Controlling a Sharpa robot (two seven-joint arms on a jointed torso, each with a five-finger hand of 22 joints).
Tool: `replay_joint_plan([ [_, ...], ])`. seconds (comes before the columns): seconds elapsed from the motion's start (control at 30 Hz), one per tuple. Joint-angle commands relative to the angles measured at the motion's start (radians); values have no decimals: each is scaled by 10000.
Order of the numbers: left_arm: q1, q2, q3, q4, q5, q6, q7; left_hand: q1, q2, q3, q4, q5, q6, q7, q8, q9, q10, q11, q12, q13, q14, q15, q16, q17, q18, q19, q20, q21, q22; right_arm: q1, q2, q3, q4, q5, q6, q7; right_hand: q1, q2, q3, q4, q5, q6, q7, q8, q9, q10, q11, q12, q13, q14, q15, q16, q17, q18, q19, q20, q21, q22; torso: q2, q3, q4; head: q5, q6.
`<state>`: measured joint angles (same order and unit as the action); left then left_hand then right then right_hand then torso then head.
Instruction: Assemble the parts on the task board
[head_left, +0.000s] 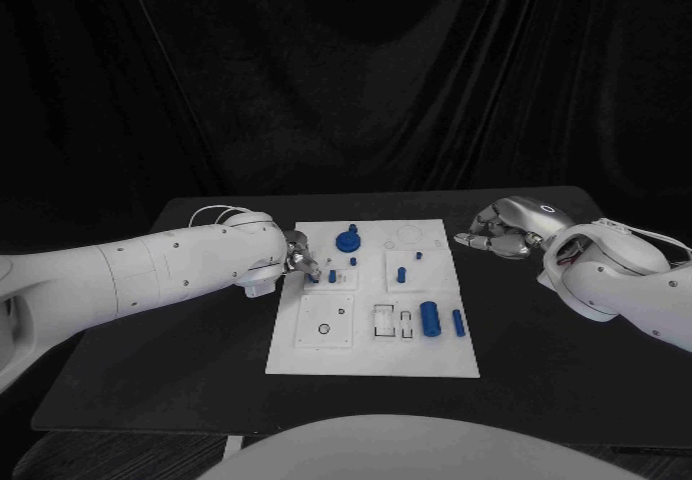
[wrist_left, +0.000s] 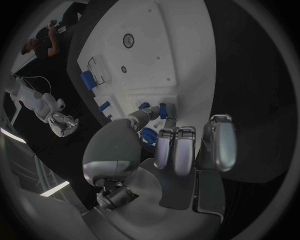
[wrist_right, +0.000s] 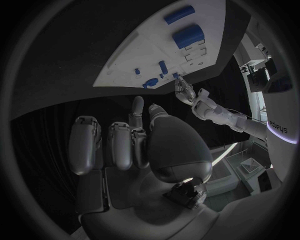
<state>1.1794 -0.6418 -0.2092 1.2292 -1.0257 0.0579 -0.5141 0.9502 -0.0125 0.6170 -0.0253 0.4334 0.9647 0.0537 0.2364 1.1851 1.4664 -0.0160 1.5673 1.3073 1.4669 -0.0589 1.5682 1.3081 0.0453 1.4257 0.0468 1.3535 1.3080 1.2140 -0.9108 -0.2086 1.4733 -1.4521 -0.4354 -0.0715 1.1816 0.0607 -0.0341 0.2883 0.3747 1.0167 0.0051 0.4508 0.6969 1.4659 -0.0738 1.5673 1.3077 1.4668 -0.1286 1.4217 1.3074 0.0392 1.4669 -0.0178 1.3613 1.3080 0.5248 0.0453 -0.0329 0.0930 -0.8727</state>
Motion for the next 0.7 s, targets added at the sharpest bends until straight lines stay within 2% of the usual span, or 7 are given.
replay_joint_plan([
  [0.03,-77,-41,-39,-41,38,309,-68,75,38,38,-73,32,35,-59,45,14,1044,-59,35,2635,1039,-87,26,2627,109,-46,-7,-32,1879,-24,-7,8,-6,-20,57,-143,67,4,50,-1,-35,78,-9,-40,-17,1049,77,35,2631,671,63,-39,487,119,262,82,-40,1935,3,1,-2,6,1],
  [0.17,-81,-21,-39,-67,38,343,-47,76,21,28,-89,-2,17,-54,52,26,1044,-56,35,2635,1039,-86,26,2627,115,-66,-7,-61,1871,-27,8,8,-8,-19,64,-144,67,4,50,-1,-35,78,-9,-40,-17,1049,77,35,2631,671,63,-39,487,119,262,82,-40,1935,2,-2,-11,32,1],
  [0.3,-84,21,-39,-106,38,375,-38,-255,42,-384,296,-1053,-157,7,-52,-48,1044,10,35,2635,1039,-28,26,2627,128,-145,43,-172,1844,-30,12,8,-4,-19,68,-144,67,4,50,-1,-35,78,-9,-40,-17,1049,77,35,2631,671,63,-39,487,119,262,82,-40,1935,5,0,-7,25,1],
  [0.43,-89,53,-39,-131,38,402,-87,-456,28,-1209,810,-1535,-155,71,-288,-341,1044,76,35,2635,1039,27,26,2627,141,-187,100,-242,1828,-31,4,8,1,-19,69,-139,73,11,57,0,-35,80,-9,-48,-18,1049,77,35,2631,671,63,-42,482,117,264,83,-36,1937,-2,-2,-5,21,1],
  [0.47,-90,61,-39,-144,38,412,-102,-556,30,-1519,1039,-2105,-130,100,-374,-465,1044,100,35,2635,1039,54,26,2627,141,-184,117,-243,1829,-32,3,8,1,-18,69,-137,74,11,57,-1,-35,80,-9,-48,-18,1049,77,35,2631,670,63,-43,481,118,264,83,-37,1936,-2,-2,-5,23,1],
  [0.5,-91,68,-39,-159,38,422,-115,-603,14,-1705,1166,-2361,-120,120,-425,-539,1044,116,35,2635,1039,67,26,2627,144,-185,126,-251,1828,-32,3,8,2,-18,69,-135,76,11,58,-1,-34,81,-9,-50,-19,1049,77,35,2631,670,63,-44,479,119,263,83,-41,1935,-2,-1,-3,21,1],
  [0.7,-100,93,-39,-266,37,463,-167,-712,6,-2439,1680,-3007,-122,183,-607,-795,1044,176,35,2635,1039,117,26,2627,163,-225,175,-333,1805,-34,-1,8,8,-17,75,-120,81,4,58,-5,-33,80,-8,-54,-19,1049,77,35,2631,670,63,-42,481,119,263,83,-42,1935,1,-2,-7,-3,1],
])
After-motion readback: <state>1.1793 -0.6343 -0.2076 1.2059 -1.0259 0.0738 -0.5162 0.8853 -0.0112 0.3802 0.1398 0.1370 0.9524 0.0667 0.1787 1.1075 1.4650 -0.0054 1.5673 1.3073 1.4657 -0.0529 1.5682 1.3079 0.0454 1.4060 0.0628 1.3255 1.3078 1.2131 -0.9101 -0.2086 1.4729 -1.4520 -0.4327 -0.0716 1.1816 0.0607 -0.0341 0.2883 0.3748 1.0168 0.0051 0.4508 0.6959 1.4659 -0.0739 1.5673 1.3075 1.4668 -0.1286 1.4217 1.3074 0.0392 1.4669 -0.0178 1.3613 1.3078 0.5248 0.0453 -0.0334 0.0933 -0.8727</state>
